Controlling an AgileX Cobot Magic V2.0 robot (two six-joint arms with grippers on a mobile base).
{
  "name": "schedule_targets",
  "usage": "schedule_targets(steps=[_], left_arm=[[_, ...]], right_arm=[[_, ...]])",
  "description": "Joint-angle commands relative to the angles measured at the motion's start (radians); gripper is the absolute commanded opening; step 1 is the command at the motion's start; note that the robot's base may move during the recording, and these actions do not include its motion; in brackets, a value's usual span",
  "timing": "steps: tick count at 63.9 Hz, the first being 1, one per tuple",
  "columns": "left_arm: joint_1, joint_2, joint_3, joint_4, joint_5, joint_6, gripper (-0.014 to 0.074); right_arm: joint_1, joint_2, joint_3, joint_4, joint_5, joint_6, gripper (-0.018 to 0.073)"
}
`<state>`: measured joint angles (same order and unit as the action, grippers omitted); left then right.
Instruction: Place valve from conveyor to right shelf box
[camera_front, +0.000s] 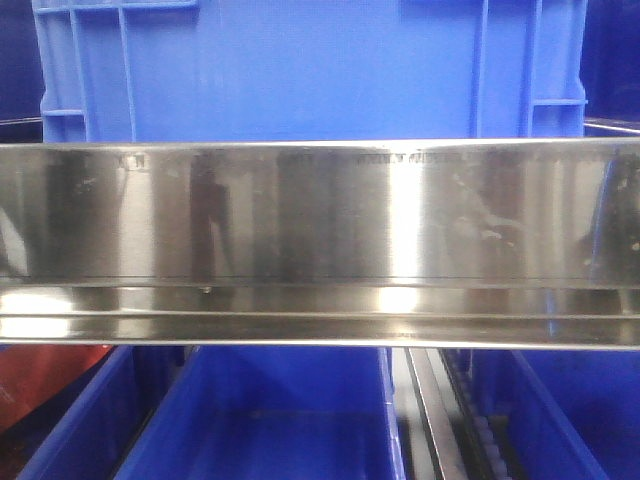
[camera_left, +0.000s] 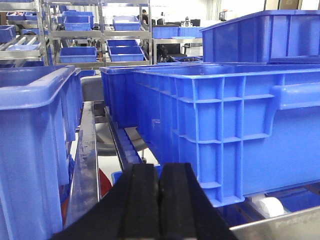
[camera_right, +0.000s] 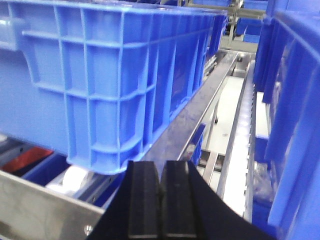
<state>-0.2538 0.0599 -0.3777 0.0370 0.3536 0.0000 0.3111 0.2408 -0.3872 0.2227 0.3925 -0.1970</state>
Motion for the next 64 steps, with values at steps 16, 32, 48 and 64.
schedule_targets(steps=[16,32,48,64], left_arm=[[0.004,-0.008,0.003,-0.008,-0.028,-0.012,-0.0111],[0.004,-0.008,0.003,-0.008,-0.028,-0.012,-0.0111],[0.069,-0.008,0.008,-0.008,-0.028,-0.012,-0.0111],[0.239,-0.008,0.147,-0.008,-0.176,-0.012,-0.0111]], right_arm=[[-0.002,-0.007,0.003,-0.005,-0.040,-0.008,-0.0158],[-0.002,-0.007,0.003,-0.005,-0.040,-0.008,-0.0162],[-0.002,-0.007,0.003,-0.005,-0.040,-0.008,-0.0162],[-0.002,-0.007,0.003,-0.005,-0.040,-0.008,-0.0162]])
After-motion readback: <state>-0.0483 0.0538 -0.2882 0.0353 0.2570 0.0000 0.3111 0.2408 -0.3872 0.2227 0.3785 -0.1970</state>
